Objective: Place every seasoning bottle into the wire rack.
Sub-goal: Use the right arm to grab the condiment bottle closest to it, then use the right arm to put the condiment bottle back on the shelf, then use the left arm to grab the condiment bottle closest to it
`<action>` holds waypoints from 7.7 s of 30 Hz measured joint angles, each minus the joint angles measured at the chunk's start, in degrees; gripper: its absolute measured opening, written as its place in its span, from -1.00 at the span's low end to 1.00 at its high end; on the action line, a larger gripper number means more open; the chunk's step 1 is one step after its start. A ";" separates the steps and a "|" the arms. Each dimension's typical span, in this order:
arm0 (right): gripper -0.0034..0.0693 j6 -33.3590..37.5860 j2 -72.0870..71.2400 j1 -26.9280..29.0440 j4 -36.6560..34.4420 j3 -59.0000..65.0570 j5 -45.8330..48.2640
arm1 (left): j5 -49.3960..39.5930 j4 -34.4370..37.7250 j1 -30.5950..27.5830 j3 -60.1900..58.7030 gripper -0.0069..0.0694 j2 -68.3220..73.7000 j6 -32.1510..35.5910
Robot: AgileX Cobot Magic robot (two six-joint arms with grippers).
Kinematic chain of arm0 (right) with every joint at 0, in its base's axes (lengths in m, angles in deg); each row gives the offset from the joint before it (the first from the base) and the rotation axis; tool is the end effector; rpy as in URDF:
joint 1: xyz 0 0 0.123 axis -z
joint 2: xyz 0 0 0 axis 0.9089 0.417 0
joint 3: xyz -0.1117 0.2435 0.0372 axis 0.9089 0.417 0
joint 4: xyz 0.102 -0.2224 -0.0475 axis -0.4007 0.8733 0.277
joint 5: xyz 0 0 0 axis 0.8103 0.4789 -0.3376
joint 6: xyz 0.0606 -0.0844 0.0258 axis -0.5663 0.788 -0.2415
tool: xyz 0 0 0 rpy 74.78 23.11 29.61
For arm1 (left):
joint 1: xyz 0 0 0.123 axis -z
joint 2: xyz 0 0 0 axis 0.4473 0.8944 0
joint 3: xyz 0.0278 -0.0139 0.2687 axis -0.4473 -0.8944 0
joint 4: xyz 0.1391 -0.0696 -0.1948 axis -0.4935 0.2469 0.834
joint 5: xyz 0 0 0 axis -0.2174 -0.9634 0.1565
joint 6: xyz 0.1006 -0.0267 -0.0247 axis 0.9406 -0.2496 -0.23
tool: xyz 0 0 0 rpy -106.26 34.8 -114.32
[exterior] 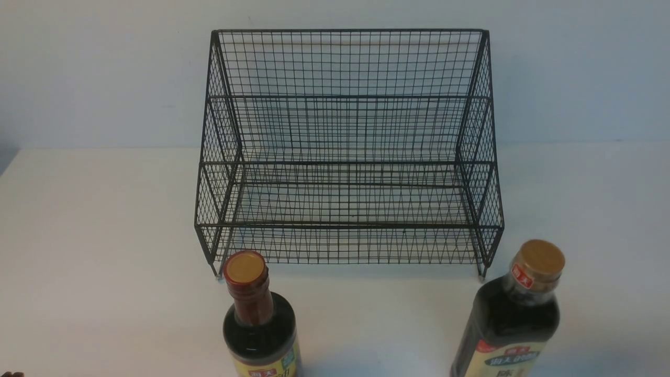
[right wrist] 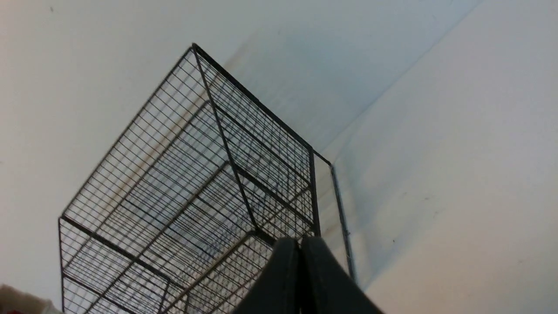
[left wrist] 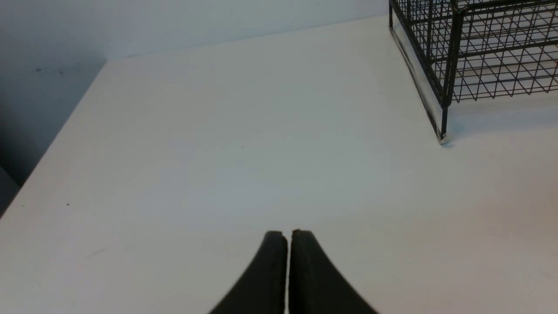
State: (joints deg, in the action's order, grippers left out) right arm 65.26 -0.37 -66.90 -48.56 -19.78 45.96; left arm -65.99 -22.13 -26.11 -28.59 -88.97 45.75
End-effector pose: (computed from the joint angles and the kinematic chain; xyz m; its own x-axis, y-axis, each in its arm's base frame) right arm 0.0828 0.0144 0.1827 -0.2001 0.7392 -0.6430 0.0165 0.6587 0.7522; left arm 0.0799 0.0033 0.1649 -0.3082 0.1097 -0.9450 0.0064 0.9935 0.1133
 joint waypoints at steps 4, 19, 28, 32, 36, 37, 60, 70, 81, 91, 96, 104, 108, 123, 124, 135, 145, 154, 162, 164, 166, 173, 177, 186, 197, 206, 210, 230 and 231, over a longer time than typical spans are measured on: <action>-0.94 5.65 0.08 0.00 0.07 -5.96 2.27 | 0.00 0.00 0.00 0.00 -0.83 0.00 0.00; -0.22 45.94 32.15 0.00 -7.84 -40.56 38.27 | 0.00 0.00 0.00 0.00 -0.83 0.00 0.00; 0.64 69.32 50.39 0.00 -27.03 -42.31 45.42 | 0.00 0.00 0.00 0.00 -0.83 0.00 0.00; 0.75 73.44 54.54 0.00 -28.38 -42.31 45.30 | 0.00 0.00 0.00 0.00 -0.83 0.00 0.00; 0.75 76.56 57.27 -0.15 -29.82 -42.31 44.52 | 0.00 0.00 0.00 0.00 -0.83 0.00 0.00; 0.75 77.60 57.90 -0.56 -30.27 -42.31 44.05 | 0.00 0.00 0.00 0.00 -0.83 0.00 0.00; 0.02 72.71 61.90 -6.17 -16.77 -60.57 48.24 | 0.00 0.00 0.00 0.00 -0.83 0.00 0.00; 0.02 66.97 70.51 -7.12 -18.93 -78.25 48.67 | 0.00 0.05 0.00 0.00 -0.83 0.00 0.00; 0.02 58.97 85.69 -11.87 -12.12 -92.54 43.81 | 0.00 0.10 0.00 0.00 -0.83 0.00 0.00; 0.02 58.24 90.45 -11.87 -11.59 -93.28 41.72 | 0.00 0.10 0.00 0.00 -0.83 0.00 0.00; 0.02 58.24 92.05 -11.87 -10.22 -93.28 41.73 | 0.00 0.10 0.00 0.00 -0.83 0.00 0.00; 0.02 58.02 92.11 -11.87 -8.38 -93.21 43.17 | 0.00 0.10 0.00 0.00 -0.83 0.00 0.00; 0.02 57.59 92.11 -11.87 -7.37 -91.97 44.53 | 0.00 0.10 0.00 0.00 -0.83 0.00 0.00; 0.01 56.81 91.71 -11.87 -7.39 -85.60 42.37 | 0.00 0.10 0.00 0.00 -0.83 0.00 0.00; 0.01 56.81 91.71 -11.87 -7.39 -85.60 42.37 | 0.00 0.10 0.00 0.00 -0.83 0.00 0.00; 0.01 56.71 91.65 -11.87 -7.39 -85.60 43.23 | 0.00 0.10 0.00 0.00 -0.83 0.00 -0.23; 0.33 55.51 91.54 -11.93 -9.98 -85.60 47.18 | 0.00 0.10 0.00 0.00 -0.83 0.00 -0.23; 0.62 52.85 91.54 -11.93 -9.97 -86.18 48.44 | 0.00 0.10 0.00 0.00 -0.83 0.00 -0.23; 0.62 50.83 91.54 -11.93 -9.50 -91.97 52.07 | 0.00 0.10 0.00 0.00 -0.83 0.00 -0.23; 0.62 50.01 91.54 -11.93 -8.70 -94.14 53.97 | 0.00 0.10 0.00 0.00 -0.83 0.00 -0.23; 0.62 47.92 91.54 -11.93 -6.67 -98.10 57.10 | 0.00 0.10 0.00 0.00 -0.83 0.00 -0.23; 0.57 37.91 88.82 -11.93 -0.38 -106.00 57.93 | 0.00 0.77 0.00 0.00 -0.83 0.00 -0.39; 0.26 31.89 81.27 -11.93 6.68 -106.56 58.72 | 0.00 8.69 0.00 0.05 -0.83 0.00 -3.32; -0.72 27.35 60.54 -11.93 11.83 -95.69 58.98 | 0.00 40.77 0.00 0.00 -0.83 0.00 -11.46; -0.94 27.66 34.65 -11.93 11.27 -59.51 52.65 | -2.71 58.38 0.00 7.01 -0.83 0.00 3.41; -0.95 27.81 29.63 -11.93 11.67 -51.33 45.06 | -20.76 60.48 0.00 26.29 -0.58 17.71 31.30; -0.95 27.81 29.68 -11.93 11.67 -51.10 43.76 | -21.53 65.78 0.00 28.07 -0.17 25.37 44.59; -0.95 27.12 29.68 -11.93 11.67 -51.10 42.61 | -26.37 92.40 0.00 28.14 0.88 49.85 93.04; -0.95 27.12 29.68 -11.93 11.67 -51.10 42.55 | -26.37 93.88 0.00 28.14 0.88 51.54 94.05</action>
State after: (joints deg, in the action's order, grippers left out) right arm 92.38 29.31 -78.83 -36.88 -70.88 88.51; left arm -92.36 71.75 -26.11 -0.45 -37.44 139.80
